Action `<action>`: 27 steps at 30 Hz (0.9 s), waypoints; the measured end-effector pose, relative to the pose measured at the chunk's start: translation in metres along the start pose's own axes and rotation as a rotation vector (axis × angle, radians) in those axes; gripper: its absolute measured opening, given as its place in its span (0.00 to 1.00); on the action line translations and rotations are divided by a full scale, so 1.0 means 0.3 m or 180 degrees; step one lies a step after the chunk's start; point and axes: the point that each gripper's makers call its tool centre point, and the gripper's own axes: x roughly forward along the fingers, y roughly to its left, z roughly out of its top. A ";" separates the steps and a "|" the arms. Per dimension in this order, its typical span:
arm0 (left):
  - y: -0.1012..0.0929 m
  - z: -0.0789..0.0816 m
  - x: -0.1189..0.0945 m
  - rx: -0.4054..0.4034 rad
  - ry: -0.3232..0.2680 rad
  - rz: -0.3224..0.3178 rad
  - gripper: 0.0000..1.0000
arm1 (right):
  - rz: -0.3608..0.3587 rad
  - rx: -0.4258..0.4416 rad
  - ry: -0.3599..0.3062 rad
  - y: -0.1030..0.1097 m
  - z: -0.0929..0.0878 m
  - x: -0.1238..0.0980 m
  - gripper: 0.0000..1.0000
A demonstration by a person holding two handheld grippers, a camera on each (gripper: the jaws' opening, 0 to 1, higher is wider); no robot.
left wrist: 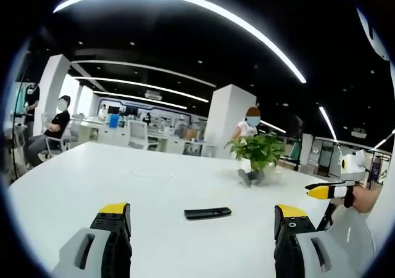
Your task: Press the specified remote control buttons in sequence, fully releasing each button before pressing the next.
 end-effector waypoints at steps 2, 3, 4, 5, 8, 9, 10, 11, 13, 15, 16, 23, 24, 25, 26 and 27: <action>0.000 -0.001 0.000 0.0005 0.0009 0.0004 1.00 | 0.0004 -0.0045 -0.0029 0.008 0.007 0.001 0.99; 0.000 0.000 -0.001 -0.0005 0.0003 0.0002 1.00 | 0.0011 -0.0075 -0.0031 0.012 0.007 0.002 0.99; 0.003 0.001 -0.002 -0.0013 -0.0003 0.0012 1.00 | 0.0014 -0.0094 -0.0031 0.013 0.006 0.003 0.99; 0.005 0.001 -0.002 -0.0009 -0.0002 0.0026 1.00 | 0.0018 -0.0109 -0.0033 0.014 0.006 0.003 0.99; 0.008 0.008 -0.004 -0.0016 -0.0032 0.0045 1.00 | 0.0028 -0.0143 -0.0019 0.017 0.004 0.007 0.99; 0.009 0.008 -0.004 -0.0012 -0.0033 0.0051 1.00 | 0.0039 -0.0149 -0.0008 0.018 0.002 0.008 0.99; 0.009 0.008 -0.004 -0.0015 -0.0031 0.0052 1.00 | 0.0045 -0.0150 0.0003 0.018 0.000 0.009 0.99; 0.009 0.008 -0.004 -0.0015 -0.0032 0.0054 1.00 | 0.0053 -0.0158 0.0011 0.020 -0.002 0.010 0.99; 0.010 0.008 -0.003 -0.0007 -0.0030 0.0059 1.00 | 0.0059 -0.0175 0.0020 0.024 -0.002 0.011 0.99; 0.016 0.011 -0.004 -0.0017 -0.0042 0.0078 1.00 | 0.0069 -0.0186 0.0029 0.026 -0.005 0.013 0.99; 0.020 0.013 -0.005 -0.0023 -0.0051 0.0087 1.00 | 0.0071 -0.0188 0.0031 0.026 -0.005 0.014 0.99; 0.024 0.000 0.000 -0.0019 0.0011 0.0117 1.00 | 0.0132 -0.0233 0.0047 0.041 -0.010 0.020 0.98; 0.024 0.000 0.000 -0.0013 0.0012 0.0118 1.00 | 0.0138 -0.0242 0.0053 0.042 -0.011 0.021 0.98; 0.025 0.001 0.000 -0.0012 0.0006 0.0121 1.00 | 0.0141 -0.0248 0.0051 0.043 -0.011 0.022 0.98; 0.028 0.001 -0.001 -0.0010 0.0005 0.0132 1.00 | 0.0144 -0.0254 0.0049 0.044 -0.011 0.023 0.97; 0.030 0.001 -0.001 -0.0013 0.0010 0.0141 1.00 | 0.0151 -0.0250 0.0036 0.045 -0.008 0.023 0.97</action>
